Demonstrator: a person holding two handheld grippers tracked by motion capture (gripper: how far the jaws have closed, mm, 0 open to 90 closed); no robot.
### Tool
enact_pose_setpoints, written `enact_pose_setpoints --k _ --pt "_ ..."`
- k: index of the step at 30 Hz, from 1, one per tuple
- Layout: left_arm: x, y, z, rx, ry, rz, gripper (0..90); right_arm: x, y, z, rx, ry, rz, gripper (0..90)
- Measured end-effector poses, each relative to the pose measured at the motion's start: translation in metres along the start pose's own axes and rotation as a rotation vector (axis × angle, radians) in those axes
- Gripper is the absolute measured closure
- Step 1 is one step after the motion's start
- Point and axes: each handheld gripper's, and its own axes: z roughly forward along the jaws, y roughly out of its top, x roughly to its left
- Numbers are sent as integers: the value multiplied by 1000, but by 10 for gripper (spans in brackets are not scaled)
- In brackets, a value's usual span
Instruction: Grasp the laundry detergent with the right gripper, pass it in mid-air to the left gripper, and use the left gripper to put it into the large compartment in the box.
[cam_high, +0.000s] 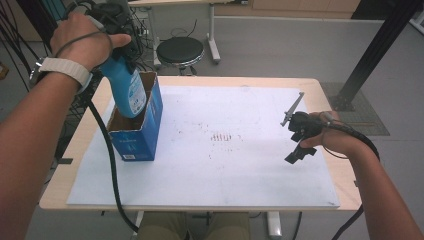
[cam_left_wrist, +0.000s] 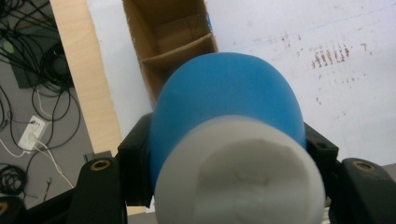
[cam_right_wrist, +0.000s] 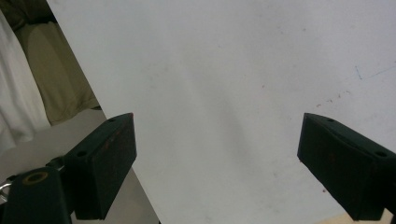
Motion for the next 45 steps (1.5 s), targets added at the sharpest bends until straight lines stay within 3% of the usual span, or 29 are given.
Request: enact_pose_setpoints --k 19,45 --pt "12 0 23 15 16 -67 374 -2 -5 6 -1 9 17 117" --pt "21 2 87 43 20 -75 374 -7 -9 20 13 32 36 117"
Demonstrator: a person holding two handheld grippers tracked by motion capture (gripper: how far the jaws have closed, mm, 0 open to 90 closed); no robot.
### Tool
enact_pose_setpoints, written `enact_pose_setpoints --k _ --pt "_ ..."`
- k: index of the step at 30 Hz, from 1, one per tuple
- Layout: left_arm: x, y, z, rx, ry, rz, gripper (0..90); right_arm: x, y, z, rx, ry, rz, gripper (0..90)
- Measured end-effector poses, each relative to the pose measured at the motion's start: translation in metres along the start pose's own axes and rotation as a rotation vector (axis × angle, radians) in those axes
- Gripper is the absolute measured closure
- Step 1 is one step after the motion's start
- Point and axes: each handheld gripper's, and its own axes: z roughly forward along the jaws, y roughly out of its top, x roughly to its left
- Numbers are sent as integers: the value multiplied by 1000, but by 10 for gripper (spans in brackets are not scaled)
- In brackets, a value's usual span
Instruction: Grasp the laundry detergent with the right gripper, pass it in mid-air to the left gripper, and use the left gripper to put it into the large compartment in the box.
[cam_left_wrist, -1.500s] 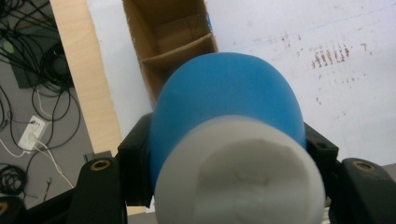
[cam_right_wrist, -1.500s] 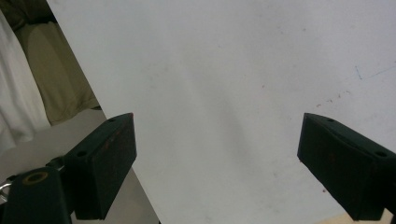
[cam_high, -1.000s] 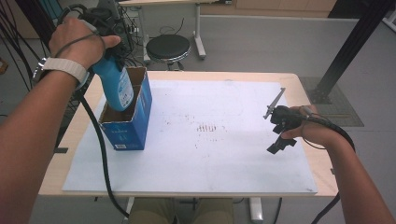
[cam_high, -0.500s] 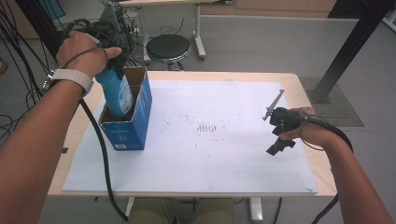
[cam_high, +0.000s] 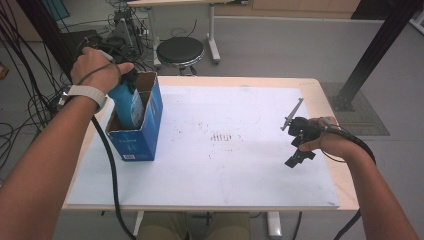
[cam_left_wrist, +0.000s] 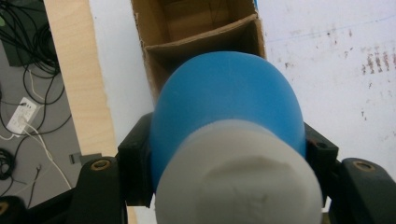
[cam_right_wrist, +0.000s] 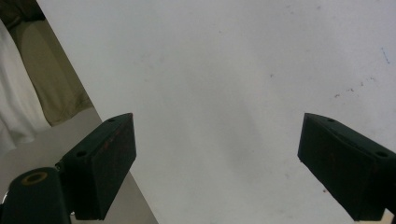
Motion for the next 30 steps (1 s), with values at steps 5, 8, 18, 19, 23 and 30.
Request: enact_pose_setpoints --k 5,8,18,19,23,30 --pt "0 -1 12 2 -5 3 374 0 -2 2 -5 3 6 114" --pt "0 -1 18 -2 -6 2 374 0 -4 4 -4 4 13 113" --pt "-3 -4 37 -12 -7 3 374 0 -5 7 -5 8 20 113" --pt "-2 -4 39 -12 -7 3 373 0 -5 8 -5 6 22 113" --pt "-2 -5 45 -11 -1 5 373 0 -5 9 -7 11 20 113" --pt "-1 -7 53 -15 -7 0 373 0 -7 10 -8 12 27 111"
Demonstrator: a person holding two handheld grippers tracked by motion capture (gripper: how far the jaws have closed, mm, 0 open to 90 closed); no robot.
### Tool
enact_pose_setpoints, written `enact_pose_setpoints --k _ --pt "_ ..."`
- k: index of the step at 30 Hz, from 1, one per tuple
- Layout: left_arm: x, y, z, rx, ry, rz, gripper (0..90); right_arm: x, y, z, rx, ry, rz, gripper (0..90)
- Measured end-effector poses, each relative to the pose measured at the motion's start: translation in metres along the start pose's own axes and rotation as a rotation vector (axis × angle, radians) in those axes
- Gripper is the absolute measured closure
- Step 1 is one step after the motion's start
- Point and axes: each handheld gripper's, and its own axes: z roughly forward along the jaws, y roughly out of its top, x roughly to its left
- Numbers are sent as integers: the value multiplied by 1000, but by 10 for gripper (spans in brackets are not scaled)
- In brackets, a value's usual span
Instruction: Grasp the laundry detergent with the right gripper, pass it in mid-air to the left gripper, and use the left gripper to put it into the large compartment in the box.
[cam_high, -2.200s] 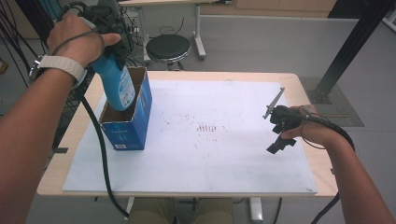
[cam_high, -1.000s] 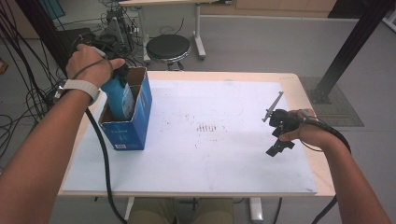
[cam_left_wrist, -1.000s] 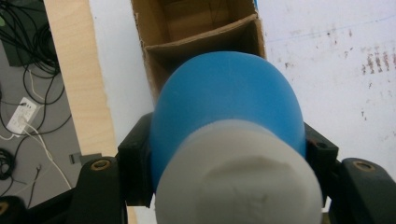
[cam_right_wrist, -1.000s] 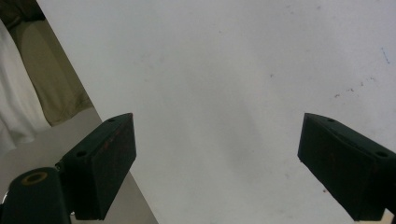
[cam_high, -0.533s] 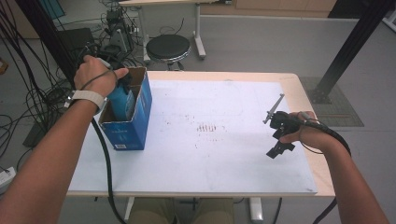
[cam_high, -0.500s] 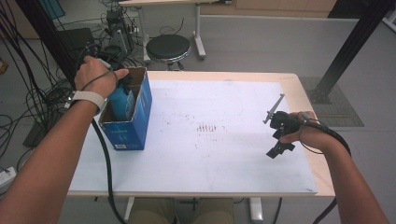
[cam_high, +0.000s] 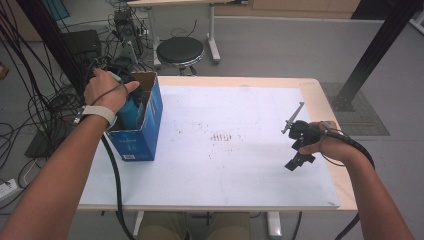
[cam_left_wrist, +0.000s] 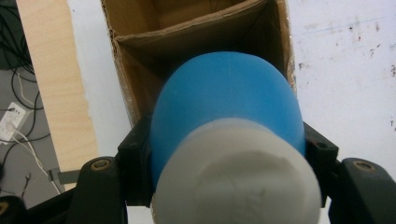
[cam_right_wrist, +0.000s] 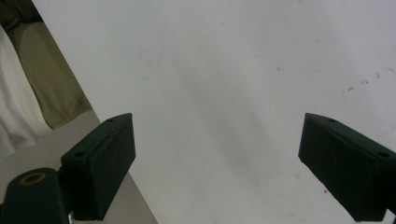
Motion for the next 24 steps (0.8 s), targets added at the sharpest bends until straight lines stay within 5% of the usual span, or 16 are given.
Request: enact_pose_setpoints --k 24 --pt "-1 -5 41 29 9 11 373 0 -11 4 1 10 22 110"
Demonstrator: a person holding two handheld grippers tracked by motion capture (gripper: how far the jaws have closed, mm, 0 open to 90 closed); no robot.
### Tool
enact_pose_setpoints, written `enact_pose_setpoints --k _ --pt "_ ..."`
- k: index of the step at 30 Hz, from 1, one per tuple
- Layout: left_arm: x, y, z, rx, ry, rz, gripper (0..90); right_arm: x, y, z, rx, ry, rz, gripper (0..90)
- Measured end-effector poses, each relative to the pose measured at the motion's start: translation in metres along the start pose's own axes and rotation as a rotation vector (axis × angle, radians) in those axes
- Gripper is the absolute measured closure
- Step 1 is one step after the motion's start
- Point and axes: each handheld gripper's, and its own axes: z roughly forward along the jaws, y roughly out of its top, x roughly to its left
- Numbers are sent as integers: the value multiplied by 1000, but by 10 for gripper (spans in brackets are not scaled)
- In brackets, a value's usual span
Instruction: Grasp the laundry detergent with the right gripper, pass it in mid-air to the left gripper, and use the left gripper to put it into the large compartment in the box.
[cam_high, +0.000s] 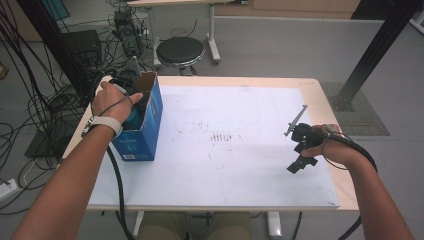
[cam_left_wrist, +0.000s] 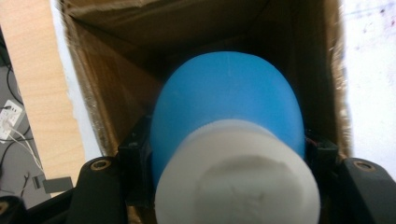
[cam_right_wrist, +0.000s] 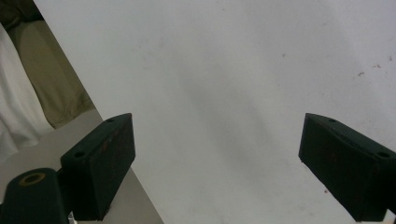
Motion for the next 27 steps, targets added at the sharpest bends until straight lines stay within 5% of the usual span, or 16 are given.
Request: enact_pose_setpoints --k 27 --pt "1 1 8 0 -4 7 371 0 -1 2 0 -4 5 108"
